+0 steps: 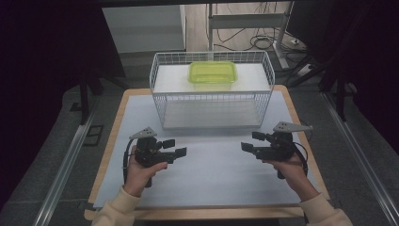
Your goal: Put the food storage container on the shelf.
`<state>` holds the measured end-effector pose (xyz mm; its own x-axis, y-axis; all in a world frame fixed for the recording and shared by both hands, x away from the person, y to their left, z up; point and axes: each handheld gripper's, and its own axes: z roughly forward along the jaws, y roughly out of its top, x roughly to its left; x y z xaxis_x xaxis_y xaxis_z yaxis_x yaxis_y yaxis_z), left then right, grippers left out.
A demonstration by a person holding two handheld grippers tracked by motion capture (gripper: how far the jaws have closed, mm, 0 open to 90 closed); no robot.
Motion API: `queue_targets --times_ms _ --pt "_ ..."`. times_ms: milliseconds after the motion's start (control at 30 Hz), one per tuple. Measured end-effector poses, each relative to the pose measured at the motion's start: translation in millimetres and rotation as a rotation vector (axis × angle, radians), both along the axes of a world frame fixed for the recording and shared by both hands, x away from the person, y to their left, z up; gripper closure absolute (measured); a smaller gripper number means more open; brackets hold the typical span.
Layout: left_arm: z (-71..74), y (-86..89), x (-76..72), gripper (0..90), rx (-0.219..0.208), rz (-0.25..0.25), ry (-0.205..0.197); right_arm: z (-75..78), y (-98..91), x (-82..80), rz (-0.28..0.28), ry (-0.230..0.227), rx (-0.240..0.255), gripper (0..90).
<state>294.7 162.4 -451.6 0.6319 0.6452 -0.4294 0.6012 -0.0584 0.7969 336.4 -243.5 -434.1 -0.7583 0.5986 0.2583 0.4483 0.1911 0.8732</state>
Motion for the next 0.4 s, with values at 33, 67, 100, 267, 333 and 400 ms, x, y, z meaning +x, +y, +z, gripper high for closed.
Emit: queue_targets --times_ms 33,67,100,267,333,400 --pt "-1.0 0.1 0.3 27.9 -0.001 0.002 0.0 -3.4 -0.7 -1.1 0.0 0.004 -0.006 25.0" --pt "-1.6 -0.1 0.4 27.9 -0.002 0.004 0.001 -6.1 -1.1 -1.7 -0.002 0.003 -0.008 25.0" --pt "-2.0 -0.5 0.4 28.0 -0.003 0.004 0.0 -7.9 -1.5 -2.1 -0.004 0.002 -0.009 24.9" --pt "-4.9 -2.2 -0.4 28.0 -0.009 0.0 0.002 -8.5 -3.8 -3.4 -0.004 -0.014 -0.002 24.1" --pt "-5.7 -3.0 -0.8 28.0 -0.008 0.0 0.003 -8.0 -4.6 -4.7 -0.001 -0.016 0.005 23.5" --pt "-6.0 -3.8 -0.8 27.9 -0.009 -0.004 0.002 -8.4 -5.7 -6.2 0.0 -0.015 0.001 22.9"
